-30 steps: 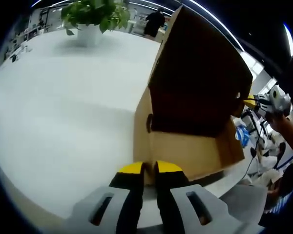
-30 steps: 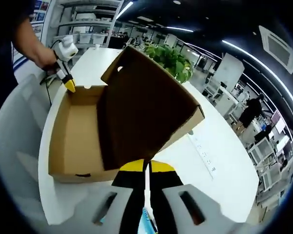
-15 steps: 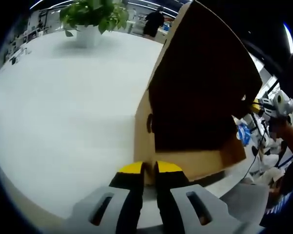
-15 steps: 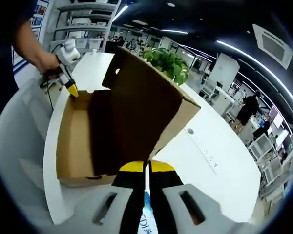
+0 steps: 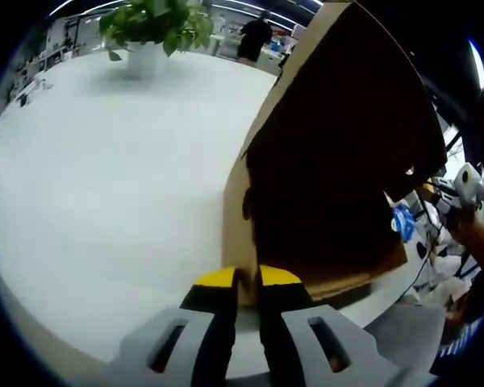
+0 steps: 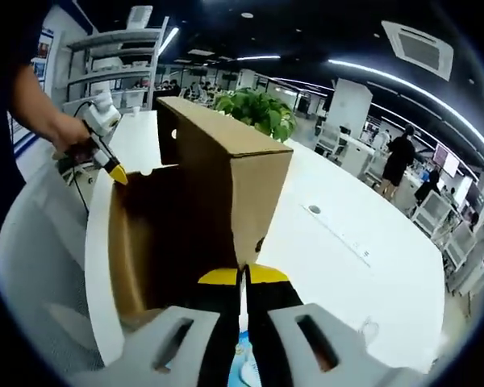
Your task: Operate the shoe box by opening the lid, removing the specified soft item, and placing it in the target area until the item is outside and the box remains undamaged.
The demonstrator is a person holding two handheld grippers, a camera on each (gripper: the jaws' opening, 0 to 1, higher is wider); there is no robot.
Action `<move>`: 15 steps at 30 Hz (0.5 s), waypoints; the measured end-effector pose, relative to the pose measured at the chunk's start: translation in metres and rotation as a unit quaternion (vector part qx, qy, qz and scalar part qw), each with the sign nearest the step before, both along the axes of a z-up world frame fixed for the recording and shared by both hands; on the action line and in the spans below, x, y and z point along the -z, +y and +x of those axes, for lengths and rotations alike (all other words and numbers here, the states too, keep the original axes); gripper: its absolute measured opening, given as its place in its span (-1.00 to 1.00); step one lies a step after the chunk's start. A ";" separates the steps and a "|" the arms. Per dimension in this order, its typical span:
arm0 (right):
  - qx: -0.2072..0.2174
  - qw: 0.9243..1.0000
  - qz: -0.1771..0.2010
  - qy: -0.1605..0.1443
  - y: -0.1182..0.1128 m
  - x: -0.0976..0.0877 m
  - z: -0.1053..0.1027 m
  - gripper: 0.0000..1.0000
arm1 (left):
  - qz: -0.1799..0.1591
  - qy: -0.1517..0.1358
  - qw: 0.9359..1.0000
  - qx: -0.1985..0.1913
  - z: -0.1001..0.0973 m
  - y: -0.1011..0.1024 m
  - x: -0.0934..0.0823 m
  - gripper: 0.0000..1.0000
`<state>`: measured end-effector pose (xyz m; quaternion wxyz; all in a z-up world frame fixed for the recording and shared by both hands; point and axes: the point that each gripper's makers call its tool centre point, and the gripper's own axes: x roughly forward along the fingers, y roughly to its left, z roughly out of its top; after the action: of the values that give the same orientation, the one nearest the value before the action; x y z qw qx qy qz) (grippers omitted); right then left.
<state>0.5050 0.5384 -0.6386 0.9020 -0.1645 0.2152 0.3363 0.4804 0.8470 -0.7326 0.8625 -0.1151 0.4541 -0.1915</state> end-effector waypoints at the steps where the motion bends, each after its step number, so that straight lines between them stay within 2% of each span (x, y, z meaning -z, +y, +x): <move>1: 0.006 1.000 0.005 0.001 -0.001 0.000 0.000 -1.00 | 0.001 0.000 1.000 0.001 0.000 0.000 0.000 -0.89; 15: 0.035 0.999 0.033 -0.011 0.002 0.004 -0.010 -1.00 | -0.002 0.007 1.000 0.007 0.000 0.000 0.002 -0.86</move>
<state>0.4948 0.5406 -0.6423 0.9204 -0.1304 0.1995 0.3101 0.4802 0.8470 -0.7345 0.8578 -0.1148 0.4602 -0.1982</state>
